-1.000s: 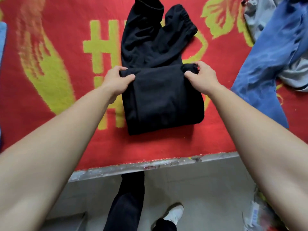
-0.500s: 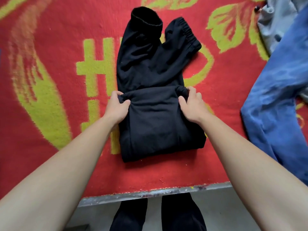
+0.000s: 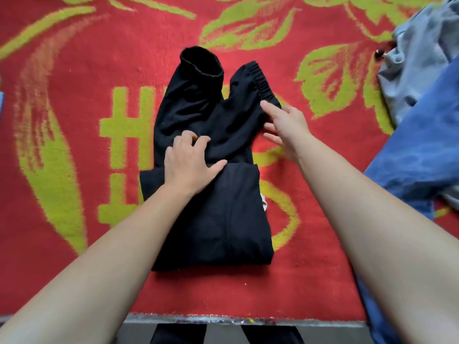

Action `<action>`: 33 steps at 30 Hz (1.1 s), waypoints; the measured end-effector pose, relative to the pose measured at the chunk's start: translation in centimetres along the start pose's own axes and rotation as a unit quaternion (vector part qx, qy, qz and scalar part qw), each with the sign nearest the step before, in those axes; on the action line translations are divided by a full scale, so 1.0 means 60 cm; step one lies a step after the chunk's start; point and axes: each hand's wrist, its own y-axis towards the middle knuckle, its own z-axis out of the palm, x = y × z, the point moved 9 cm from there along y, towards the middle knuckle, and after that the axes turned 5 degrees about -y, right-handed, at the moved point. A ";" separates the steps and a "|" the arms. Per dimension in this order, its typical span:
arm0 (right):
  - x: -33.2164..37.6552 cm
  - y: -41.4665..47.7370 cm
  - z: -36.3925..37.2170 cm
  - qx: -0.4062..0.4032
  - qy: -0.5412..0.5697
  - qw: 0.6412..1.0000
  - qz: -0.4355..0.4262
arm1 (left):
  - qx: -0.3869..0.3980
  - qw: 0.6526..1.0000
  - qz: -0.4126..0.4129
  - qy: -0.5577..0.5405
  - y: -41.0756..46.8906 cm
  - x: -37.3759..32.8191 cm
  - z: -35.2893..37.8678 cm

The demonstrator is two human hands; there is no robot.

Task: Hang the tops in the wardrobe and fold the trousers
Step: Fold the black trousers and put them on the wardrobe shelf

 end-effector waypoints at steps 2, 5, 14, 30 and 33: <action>0.023 -0.001 0.019 0.009 0.016 1.000 -0.003 | -0.001 0.999 -0.026 -0.018 0.007 0.005 0.000; 0.077 -0.011 0.059 0.018 0.055 0.997 -0.054 | -0.054 0.987 -0.020 -0.151 0.018 0.011 -0.022; 0.199 0.016 0.156 0.033 -0.097 0.979 -0.176 | -0.054 0.881 -0.283 -0.374 0.067 0.189 -0.013; 0.186 0.124 0.182 0.080 0.014 0.989 -0.126 | 0.141 0.657 -0.206 -0.711 0.264 0.120 -0.042; 0.170 0.135 0.181 0.078 0.042 0.992 -0.094 | 0.127 0.597 -0.269 -0.745 0.268 0.144 -0.016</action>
